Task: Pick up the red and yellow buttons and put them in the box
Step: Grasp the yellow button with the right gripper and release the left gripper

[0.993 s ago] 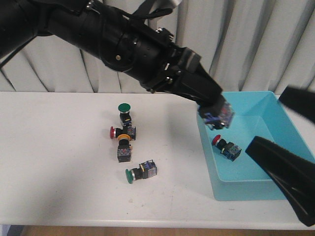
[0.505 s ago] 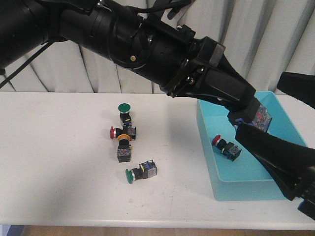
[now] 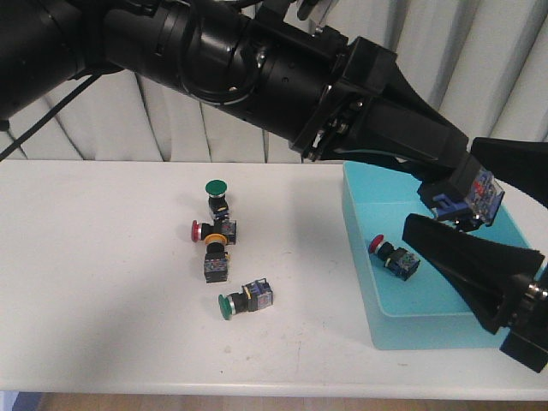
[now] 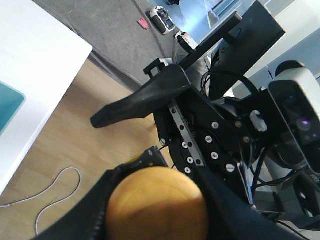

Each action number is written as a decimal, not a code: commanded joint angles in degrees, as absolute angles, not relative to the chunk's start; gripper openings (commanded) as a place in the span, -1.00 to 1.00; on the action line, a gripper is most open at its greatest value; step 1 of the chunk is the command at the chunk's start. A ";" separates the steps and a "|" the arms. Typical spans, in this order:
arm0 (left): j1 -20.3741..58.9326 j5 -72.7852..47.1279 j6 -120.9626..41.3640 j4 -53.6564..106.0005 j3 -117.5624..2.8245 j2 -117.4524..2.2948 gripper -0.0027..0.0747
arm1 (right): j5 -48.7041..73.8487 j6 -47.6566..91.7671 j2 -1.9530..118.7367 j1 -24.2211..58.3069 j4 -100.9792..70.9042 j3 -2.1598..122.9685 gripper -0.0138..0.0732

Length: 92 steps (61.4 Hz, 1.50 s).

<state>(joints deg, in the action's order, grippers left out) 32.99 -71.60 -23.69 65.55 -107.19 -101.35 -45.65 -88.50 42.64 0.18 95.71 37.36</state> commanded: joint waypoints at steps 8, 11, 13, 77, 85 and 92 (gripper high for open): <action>33.17 -70.93 -23.89 70.16 -108.43 -98.49 -0.95 | -44.34 -88.50 42.94 -0.03 91.99 39.32 0.22; 33.17 -70.93 -23.89 70.16 -108.43 -98.49 -0.95 | -44.33 -88.50 42.94 -0.03 91.99 39.32 0.03; 33.17 -70.93 -23.89 70.16 -108.43 -98.49 -0.95 | -44.28 -88.50 42.94 -0.03 91.99 39.32 -0.08; 33.17 -71.19 -23.77 64.46 -108.43 -98.49 0.32 | -37.11 -87.51 42.94 -0.03 88.17 39.32 -0.70; 33.17 -71.19 -23.77 63.93 -108.43 -98.49 0.32 | -23.51 -86.03 43.05 -0.03 84.22 39.32 -0.70; 33.17 -71.19 -23.83 61.08 -108.43 -98.49 0.32 | -16.60 -85.56 46.31 -0.03 85.59 39.32 -0.70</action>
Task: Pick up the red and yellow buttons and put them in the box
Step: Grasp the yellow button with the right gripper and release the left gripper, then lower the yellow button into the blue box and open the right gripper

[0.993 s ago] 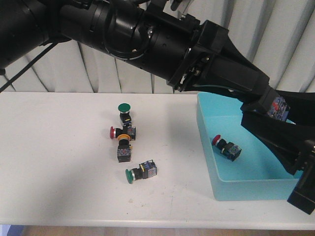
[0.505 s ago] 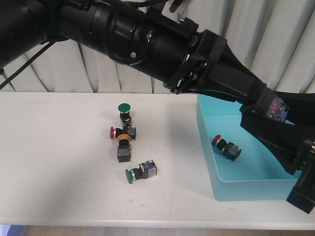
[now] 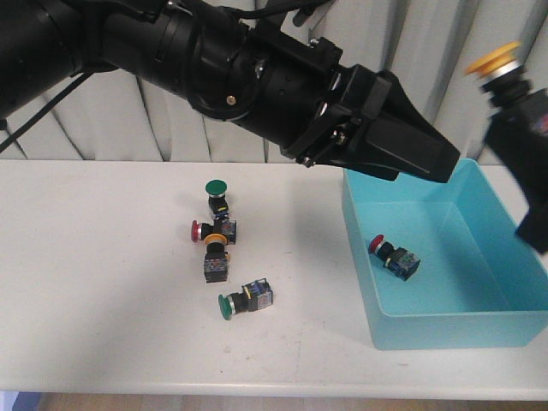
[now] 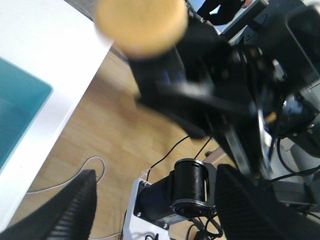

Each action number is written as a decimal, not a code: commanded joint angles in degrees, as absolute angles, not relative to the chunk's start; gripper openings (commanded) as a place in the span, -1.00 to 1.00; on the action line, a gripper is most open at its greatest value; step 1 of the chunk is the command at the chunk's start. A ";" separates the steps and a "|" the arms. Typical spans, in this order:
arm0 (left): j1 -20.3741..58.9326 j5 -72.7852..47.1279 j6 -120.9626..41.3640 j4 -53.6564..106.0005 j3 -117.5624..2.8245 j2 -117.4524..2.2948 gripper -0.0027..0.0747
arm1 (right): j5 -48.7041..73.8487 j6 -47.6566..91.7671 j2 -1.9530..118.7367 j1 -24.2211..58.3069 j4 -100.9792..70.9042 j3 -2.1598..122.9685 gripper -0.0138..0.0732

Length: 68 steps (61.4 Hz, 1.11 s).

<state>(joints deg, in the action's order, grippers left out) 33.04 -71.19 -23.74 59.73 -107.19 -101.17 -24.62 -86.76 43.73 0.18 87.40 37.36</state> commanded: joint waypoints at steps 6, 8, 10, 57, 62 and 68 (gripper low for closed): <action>33.17 -71.19 -23.78 55.92 -108.43 -98.49 0.32 | -15.12 -85.15 51.70 -0.03 89.74 39.32 -0.70; 33.17 -71.19 -23.70 53.97 -108.43 -98.49 0.31 | -14.54 -85.21 53.77 -0.03 90.47 39.32 -0.70; 33.17 -71.19 -23.54 51.46 -108.43 -98.49 0.30 | -13.67 -85.21 56.54 -0.03 90.96 39.32 -0.70; 33.17 -71.19 -17.25 25.97 -108.43 -98.49 -0.30 | -8.97 -89.16 104.92 -0.03 93.70 56.34 -0.21; 33.17 -71.19 -17.25 25.43 -108.43 -98.49 -0.32 | -8.63 -89.16 104.92 -0.03 93.70 56.34 0.07; 33.17 -71.19 -17.25 25.43 -108.43 -98.49 -0.32 | -6.94 -89.16 104.92 -0.03 93.70 56.34 0.38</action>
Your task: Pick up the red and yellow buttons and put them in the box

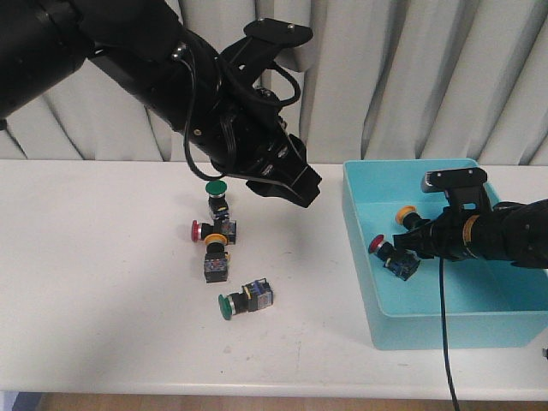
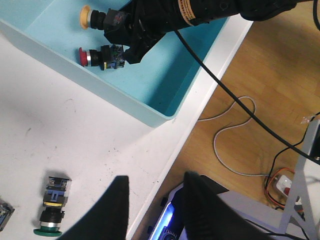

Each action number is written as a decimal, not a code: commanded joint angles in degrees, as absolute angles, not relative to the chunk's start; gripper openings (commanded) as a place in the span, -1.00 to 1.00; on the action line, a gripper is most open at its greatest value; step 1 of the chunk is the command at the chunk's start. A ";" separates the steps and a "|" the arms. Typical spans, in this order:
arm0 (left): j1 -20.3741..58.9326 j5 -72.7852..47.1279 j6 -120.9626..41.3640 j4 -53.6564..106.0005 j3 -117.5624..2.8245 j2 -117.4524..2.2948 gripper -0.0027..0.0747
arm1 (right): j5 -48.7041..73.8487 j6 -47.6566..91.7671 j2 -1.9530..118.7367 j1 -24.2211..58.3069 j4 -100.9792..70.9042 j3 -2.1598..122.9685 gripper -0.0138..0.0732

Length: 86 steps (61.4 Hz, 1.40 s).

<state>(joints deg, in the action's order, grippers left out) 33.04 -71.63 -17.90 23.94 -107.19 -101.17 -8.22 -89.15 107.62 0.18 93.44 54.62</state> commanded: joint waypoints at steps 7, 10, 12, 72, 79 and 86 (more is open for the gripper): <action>33.17 -71.19 -17.25 25.17 -108.43 -98.49 -0.32 | -6.63 -89.16 104.87 -0.03 93.70 56.34 0.68; 33.17 -71.19 -17.25 24.93 -108.43 -98.49 -0.32 | -6.81 -89.16 104.62 -0.03 93.70 56.34 0.73; 33.17 -71.19 -17.25 24.93 -108.43 -98.49 -0.32 | -6.80 -89.23 104.32 -0.03 93.56 56.34 0.75; 33.17 -69.36 -14.51 12.14 -108.38 -87.10 -0.95 | -41.90 -97.72 48.83 0.00 101.31 47.37 -0.70; 33.17 -65.79 -14.46 12.09 -104.84 -80.20 -0.95 | -41.49 -97.55 41.28 0.00 101.31 39.18 -0.70; 33.17 -58.86 -14.26 11.51 -94.05 -71.15 -0.95 | -40.08 -97.54 34.69 0.00 101.31 32.22 -0.70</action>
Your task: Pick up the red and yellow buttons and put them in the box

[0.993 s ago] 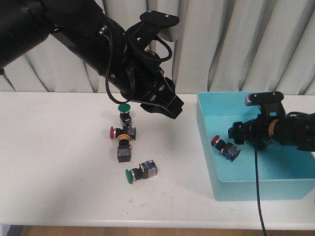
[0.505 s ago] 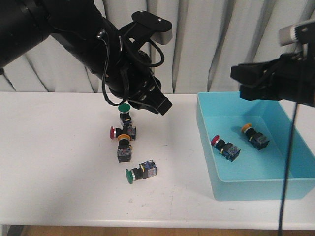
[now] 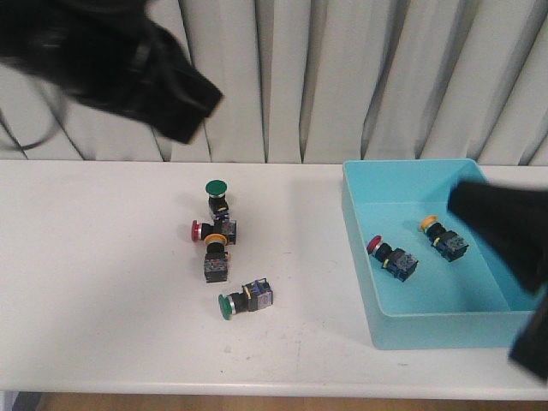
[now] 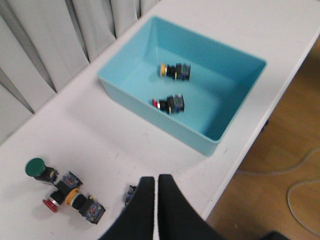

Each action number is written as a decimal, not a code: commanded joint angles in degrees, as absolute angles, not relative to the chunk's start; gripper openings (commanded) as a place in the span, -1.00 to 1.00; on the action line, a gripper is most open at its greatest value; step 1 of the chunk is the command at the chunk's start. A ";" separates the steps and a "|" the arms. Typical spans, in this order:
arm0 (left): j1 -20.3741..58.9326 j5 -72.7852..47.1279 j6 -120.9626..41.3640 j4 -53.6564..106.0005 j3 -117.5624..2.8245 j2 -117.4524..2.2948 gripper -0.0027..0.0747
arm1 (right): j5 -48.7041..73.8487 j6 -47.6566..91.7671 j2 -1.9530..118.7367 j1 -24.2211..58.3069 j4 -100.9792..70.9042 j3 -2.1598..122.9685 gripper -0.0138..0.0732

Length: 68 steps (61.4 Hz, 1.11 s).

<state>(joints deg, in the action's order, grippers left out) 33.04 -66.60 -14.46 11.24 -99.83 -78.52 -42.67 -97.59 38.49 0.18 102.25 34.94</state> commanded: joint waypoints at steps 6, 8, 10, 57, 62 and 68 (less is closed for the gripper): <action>33.17 -51.00 -12.37 11.23 -81.36 -61.11 -0.95 | -40.01 -97.54 30.52 0.00 101.31 28.16 -0.70; 33.17 -47.80 -11.43 10.50 -76.57 -57.59 -0.95 | -40.01 -97.54 29.31 0.00 101.31 27.32 -0.70; 33.17 -45.05 -10.79 9.29 -72.79 -54.79 -0.95 | -40.01 -97.54 28.26 0.00 101.31 26.71 -0.70; 33.17 -30.64 3.27 -2.89 -41.11 -24.68 -0.95 | -40.24 -97.54 25.63 0.00 101.30 26.17 -0.70; 33.17 -30.64 3.65 -2.88 -41.11 -24.68 -0.95 | -40.24 -97.54 25.63 0.00 101.30 26.17 -0.70; 33.17 -29.26 3.66 -2.90 -39.73 -24.78 -0.95 | -40.24 -97.54 25.63 0.00 101.30 26.17 -0.70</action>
